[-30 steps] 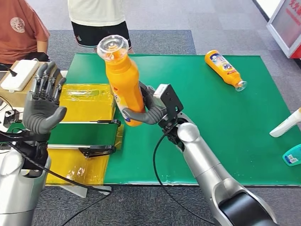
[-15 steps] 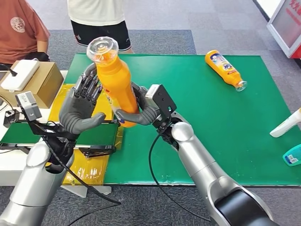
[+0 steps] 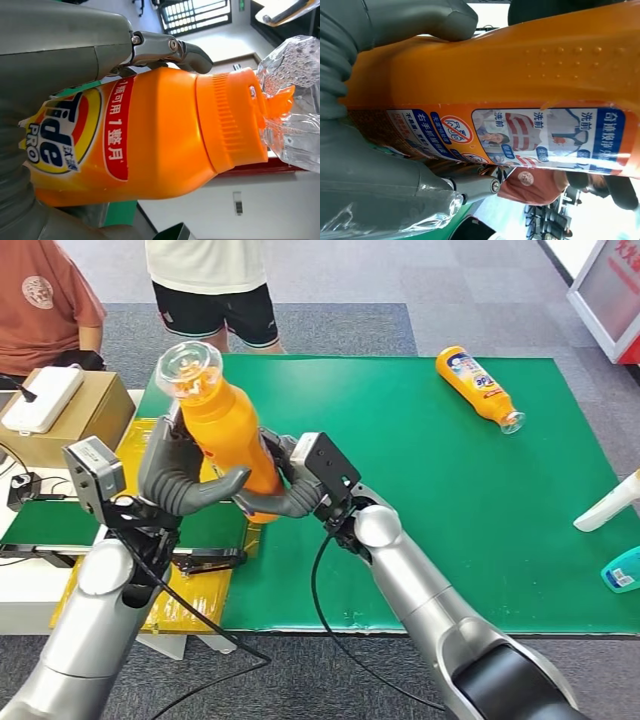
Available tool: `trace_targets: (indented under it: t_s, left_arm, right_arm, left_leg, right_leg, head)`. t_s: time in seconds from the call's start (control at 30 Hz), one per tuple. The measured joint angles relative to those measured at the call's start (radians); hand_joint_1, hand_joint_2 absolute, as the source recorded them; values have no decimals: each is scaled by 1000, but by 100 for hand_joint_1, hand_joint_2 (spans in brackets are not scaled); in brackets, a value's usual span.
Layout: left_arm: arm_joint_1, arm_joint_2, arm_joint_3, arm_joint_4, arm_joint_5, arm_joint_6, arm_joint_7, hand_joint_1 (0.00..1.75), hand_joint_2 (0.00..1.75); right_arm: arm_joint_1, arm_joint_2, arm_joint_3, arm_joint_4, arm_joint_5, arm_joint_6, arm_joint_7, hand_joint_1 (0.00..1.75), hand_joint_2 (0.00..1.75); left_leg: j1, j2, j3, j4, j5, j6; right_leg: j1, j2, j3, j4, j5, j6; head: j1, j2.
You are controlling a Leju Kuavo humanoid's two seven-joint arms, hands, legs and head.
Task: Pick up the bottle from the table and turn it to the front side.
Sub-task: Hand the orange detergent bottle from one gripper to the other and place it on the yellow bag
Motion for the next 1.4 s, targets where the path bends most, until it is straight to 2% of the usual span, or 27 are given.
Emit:
trace_targets:
  t_s: [0.5, 0.53, 0.63, 0.67, 1.23, 1.37, 1.4]
  left_arm:
    - [-8, -28, 5, 0, -23, 19, 1, 0, 175]
    - [-8, -28, 5, 0, -23, 18, 1, 8, 175]
    - [-9, -30, 5, 0, -7, 6, 4, 139, 175]
    - [-9, -30, 6, 0, 4, -1, 6, 175, 175]
    - [-9, -23, 18, 14, 149, -70, 21, 175, 175]
    - [-9, -22, 18, 19, 157, -72, 21, 175, 175]
    - [-8, -22, 18, 20, 160, -73, 22, 175, 175]
  right_arm:
    - [13, 1, 29, -38, -3, 4, 2, 175, 175]
    - [14, 1, 29, -39, -3, 4, 2, 175, 175]
    - [16, 1, 29, -45, -3, 4, 2, 175, 175]
    - [17, 1, 29, -47, -4, 4, 2, 175, 175]
    - [23, -1, 34, -53, -6, -9, 3, 171, 175]
    - [23, -4, 36, -53, -7, -11, 2, 0, 175]
    - [23, -4, 36, -53, -7, -11, 3, 0, 175]
  left_leg:
    - [0, 0, 0, 0, 0, 0]
    - [0, 0, 0, 0, 0, 0]
    - [0, 0, 0, 0, 0, 0]
    - [0, 0, 0, 0, 0, 0]
    - [0, 0, 0, 0, 0, 0]
    - [0, 0, 0, 0, 0, 0]
    - [0, 0, 0, 0, 0, 0]
  right_leg:
    - [0, 0, 0, 0, 0, 0]
    - [0, 0, 0, 0, 0, 0]
    - [0, 0, 0, 0, 0, 0]
    - [0, 0, 0, 0, 0, 0]
    - [0, 0, 0, 0, 0, 0]
    - [0, 0, 0, 0, 0, 0]
    - [0, 0, 0, 0, 0, 0]
  head:
    - [0, 0]
    - [0, 0]
    - [0, 0]
    - [0, 0]
    - [0, 0]
    - [0, 0]
    - [0, 0]
